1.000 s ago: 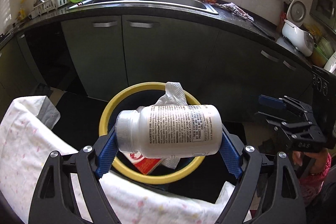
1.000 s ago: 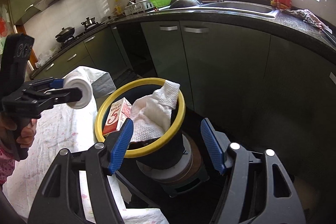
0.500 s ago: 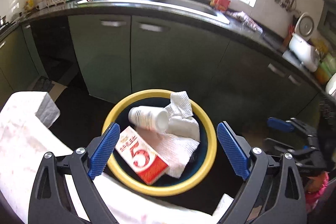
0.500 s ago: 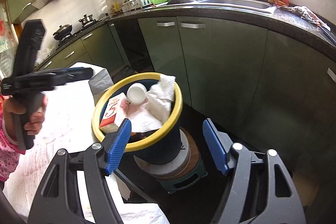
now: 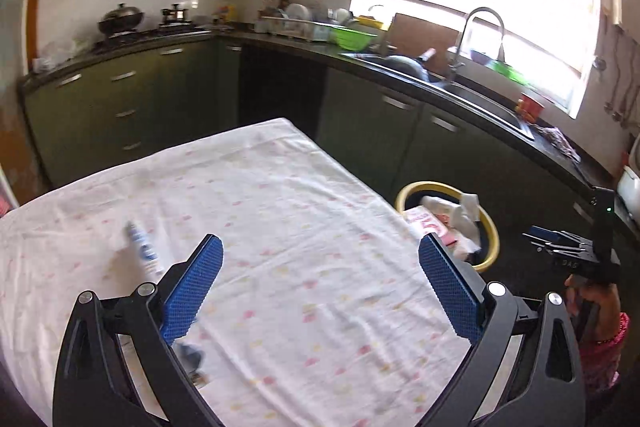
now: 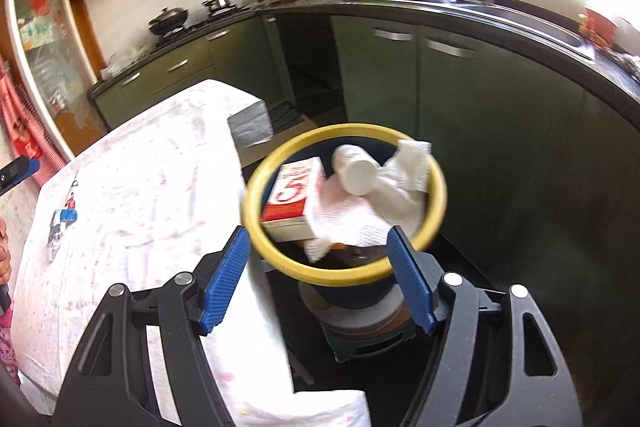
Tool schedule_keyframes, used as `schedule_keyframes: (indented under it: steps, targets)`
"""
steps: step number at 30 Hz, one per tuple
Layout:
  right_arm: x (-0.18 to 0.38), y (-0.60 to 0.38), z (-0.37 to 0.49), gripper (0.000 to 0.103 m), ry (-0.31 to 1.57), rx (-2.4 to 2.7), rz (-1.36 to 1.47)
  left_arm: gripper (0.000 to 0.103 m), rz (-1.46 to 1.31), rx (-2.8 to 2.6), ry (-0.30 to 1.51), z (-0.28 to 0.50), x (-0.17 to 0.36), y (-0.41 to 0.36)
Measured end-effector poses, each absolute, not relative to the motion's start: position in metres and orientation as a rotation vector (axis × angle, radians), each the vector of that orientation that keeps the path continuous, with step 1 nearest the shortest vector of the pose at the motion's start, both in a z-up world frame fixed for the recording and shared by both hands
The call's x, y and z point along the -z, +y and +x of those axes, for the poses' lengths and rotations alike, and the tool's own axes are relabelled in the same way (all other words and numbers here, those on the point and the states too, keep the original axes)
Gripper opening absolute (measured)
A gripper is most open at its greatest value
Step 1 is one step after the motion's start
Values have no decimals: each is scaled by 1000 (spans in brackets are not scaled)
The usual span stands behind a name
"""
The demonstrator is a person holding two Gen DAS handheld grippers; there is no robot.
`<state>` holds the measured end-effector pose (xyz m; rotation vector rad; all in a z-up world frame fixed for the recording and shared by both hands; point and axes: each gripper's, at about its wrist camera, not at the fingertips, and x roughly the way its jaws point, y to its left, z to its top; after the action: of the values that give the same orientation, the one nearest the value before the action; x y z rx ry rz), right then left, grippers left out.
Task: Collect trash
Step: 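Grasp the white-and-blue drink pouch with the right tool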
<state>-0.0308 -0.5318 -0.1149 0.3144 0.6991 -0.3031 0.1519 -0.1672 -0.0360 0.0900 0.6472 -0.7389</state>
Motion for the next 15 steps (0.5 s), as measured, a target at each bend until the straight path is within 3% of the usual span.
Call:
schedule_keyframes:
  steps: [10,15]
  targets:
    - [105,-422,60,67,771,-42,176,98,43,309,603,183,67,-14]
    - [96,-352,116,67,812,-240,103,98,-24,200,610,191,86,26]
